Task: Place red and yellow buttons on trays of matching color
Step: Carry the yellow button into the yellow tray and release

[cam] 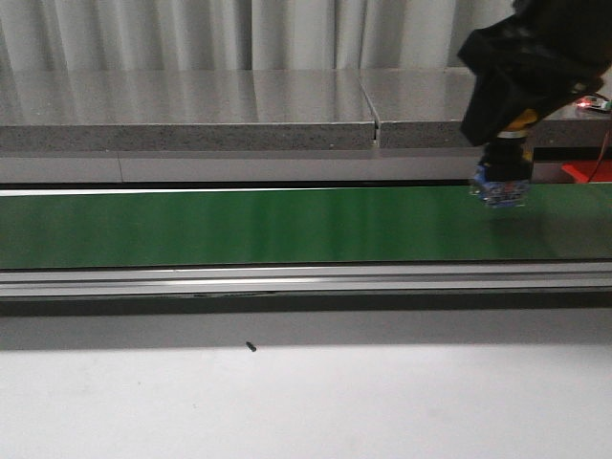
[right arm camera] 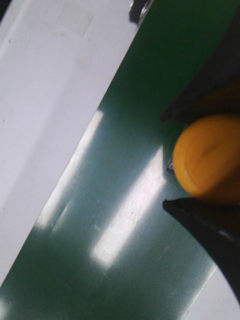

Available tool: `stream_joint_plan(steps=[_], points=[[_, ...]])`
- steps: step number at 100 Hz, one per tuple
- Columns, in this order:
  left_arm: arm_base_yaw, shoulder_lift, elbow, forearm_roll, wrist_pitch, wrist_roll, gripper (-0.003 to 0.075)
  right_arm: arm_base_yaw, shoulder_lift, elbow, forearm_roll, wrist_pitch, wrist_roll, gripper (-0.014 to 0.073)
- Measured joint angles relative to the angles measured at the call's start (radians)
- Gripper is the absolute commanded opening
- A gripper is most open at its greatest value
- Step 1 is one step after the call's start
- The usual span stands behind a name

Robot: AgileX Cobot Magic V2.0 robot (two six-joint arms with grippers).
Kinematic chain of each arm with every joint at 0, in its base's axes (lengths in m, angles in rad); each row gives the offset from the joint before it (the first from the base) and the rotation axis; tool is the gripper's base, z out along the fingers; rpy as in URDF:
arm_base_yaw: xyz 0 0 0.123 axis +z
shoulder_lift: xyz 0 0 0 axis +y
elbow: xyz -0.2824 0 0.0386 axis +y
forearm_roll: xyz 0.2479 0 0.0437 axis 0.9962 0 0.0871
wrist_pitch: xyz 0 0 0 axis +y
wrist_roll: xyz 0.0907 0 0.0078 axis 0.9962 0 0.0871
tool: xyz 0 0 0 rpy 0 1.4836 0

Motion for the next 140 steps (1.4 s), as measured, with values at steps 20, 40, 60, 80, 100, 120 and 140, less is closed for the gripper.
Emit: stream_joint_plan(steps=[20,40,60,80,100,120,140], points=[[0.000,0.000,0.000,0.000,0.000,0.000,-0.0020,-0.147,-0.133,0.100,0.000,0.002,0.009,0.0183],[0.000,0.000,0.000,0.000,0.000,0.000,-0.0020,-0.303,-0.254,0.196,0.000,0.008,0.009,0.0183],[0.000,0.000,0.000,0.000,0.000,0.000,-0.0020,-0.461,-0.340,0.302,0.000,-0.008,0.010,0.0183],[0.000,0.000,0.000,0.000,0.000,0.000,-0.0020,-0.605,-0.379,0.404,0.000,-0.063,0.010,0.0183],[0.000,0.000,0.000,0.000,0.000,0.000,-0.0020,-0.700,-0.379,0.510,0.005,-0.144,0.012,0.0183],[0.000,0.000,0.000,0.000,0.000,0.000,-0.0020,-0.708,-0.381,0.621,0.036,-0.272,0.012,0.0183],[0.000,0.000,0.000,0.000,0.000,0.000,-0.0020,-0.708,-0.381,0.689,0.053,-0.360,0.012,0.0184]])
